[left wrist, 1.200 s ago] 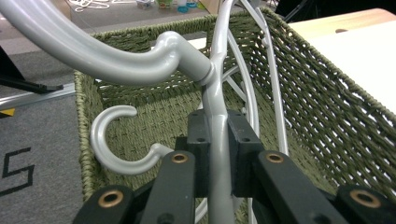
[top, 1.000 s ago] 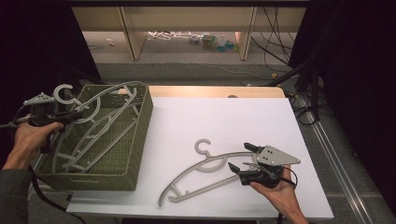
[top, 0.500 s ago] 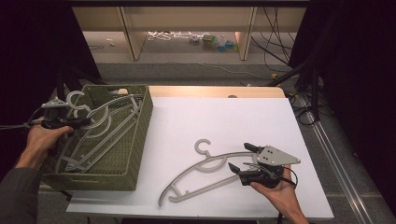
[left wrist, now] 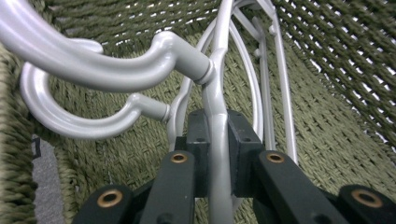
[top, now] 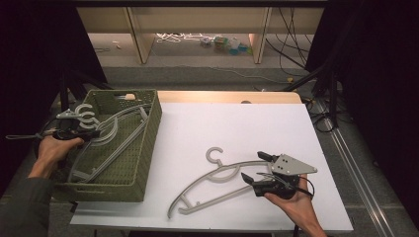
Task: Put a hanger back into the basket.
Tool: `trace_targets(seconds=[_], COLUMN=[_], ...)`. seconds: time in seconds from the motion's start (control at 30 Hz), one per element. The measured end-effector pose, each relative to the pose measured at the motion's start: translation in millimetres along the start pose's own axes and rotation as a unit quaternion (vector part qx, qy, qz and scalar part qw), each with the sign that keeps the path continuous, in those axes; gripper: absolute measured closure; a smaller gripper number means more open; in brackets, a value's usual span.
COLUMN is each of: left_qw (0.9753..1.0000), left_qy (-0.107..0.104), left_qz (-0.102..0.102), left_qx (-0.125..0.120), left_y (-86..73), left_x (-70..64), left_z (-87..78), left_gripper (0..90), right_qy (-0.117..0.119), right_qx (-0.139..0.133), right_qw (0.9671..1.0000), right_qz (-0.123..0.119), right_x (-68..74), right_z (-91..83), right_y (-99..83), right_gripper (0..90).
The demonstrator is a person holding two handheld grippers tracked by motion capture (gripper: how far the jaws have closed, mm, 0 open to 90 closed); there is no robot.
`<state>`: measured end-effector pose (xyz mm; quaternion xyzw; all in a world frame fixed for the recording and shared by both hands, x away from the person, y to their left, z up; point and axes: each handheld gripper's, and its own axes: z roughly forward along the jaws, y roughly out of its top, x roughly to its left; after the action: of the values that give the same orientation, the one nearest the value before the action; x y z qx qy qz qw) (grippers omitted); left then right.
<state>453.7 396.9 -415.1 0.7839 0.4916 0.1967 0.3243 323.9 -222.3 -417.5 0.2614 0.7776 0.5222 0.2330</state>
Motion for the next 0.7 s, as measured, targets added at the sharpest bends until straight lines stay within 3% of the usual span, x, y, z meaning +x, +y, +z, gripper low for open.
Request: trace_targets(seconds=[0.1,0.2,0.3,0.37,0.4,0.47,0.5,0.53,0.57,0.6,0.63,0.67,0.7], left_qw=[0.9999,0.9985,0.9968,0.9962,0.9961,0.9933,0.9933,0.9906,0.9906,0.9871,0.9871,0.9836,0.9836], left_qy=[0.007,0.024,0.045,0.047,0.058,0.068,0.068,0.064,0.064,0.056,0.056,0.036,0.036], left_qz=[0.009,-0.040,-0.051,-0.054,-0.046,-0.059,-0.059,-0.074,-0.074,-0.091,-0.091,-0.106,-0.106], left_qx=[0.007,-0.029,-0.043,-0.049,-0.049,-0.073,-0.073,-0.095,-0.095,-0.120,-0.120,-0.141,-0.141], left_y=[-0.2,1.6,6.4,7.6,11.0,14.5,14.5,17.2,17.2,17.9,17.9,18.6,18.6], left_x=[-0.4,-3.4,-4.6,-5.3,-7.1,-14.0,-14.0,-20.0,-20.0,-24.9,-24.9,-32.8,-32.8], left_z=[0.4,-5.6,-19.7,-23.8,-38.1,-49.2,-49.2,-63.5,-63.5,-75.2,-75.2,-88.3,-88.3], left_gripper=[69.4,61.1,48.6,42.0,39.1,35.3,34.2,32.8,31.3,30.8,30.7,30.1,30.0], right_qy=[-0.002,-0.002,-0.003,-0.001,0.000,-0.002,-0.002,-0.002,-0.002,-0.002,-0.002,-0.003,-0.003], right_qx=[-0.002,0.000,-0.003,0.013,0.001,-0.002,-0.002,-0.002,-0.002,-0.001,-0.002,-0.003,-0.002], right_qw=[1.0000,1.0000,1.0000,0.9999,1.0000,1.0000,1.0000,1.0000,1.0000,1.0000,1.0000,1.0000,1.0000], right_qz=[-0.001,0.000,0.000,-0.001,-0.001,0.002,0.003,0.003,0.003,0.002,0.002,0.003,0.003], right_x=[-0.6,-0.5,-0.7,-1.3,-1.5,-1.4,-1.5,-1.5,-1.5,-1.6,-1.5,-1.3,-1.2], right_z=[0.1,0.3,0.2,-2.3,-0.5,-0.5,-0.6,-0.4,-0.4,-0.3,-0.4,-0.2,-0.1], right_y=[-0.2,-0.4,-0.4,0.4,-0.3,-0.4,-0.4,-0.5,-0.5,-0.5,-0.4,-0.3,-0.3], right_gripper=[16.6,16.6,16.6,16.5,16.5,16.5,16.5,16.5,16.5,16.5,16.5,16.4,16.4])
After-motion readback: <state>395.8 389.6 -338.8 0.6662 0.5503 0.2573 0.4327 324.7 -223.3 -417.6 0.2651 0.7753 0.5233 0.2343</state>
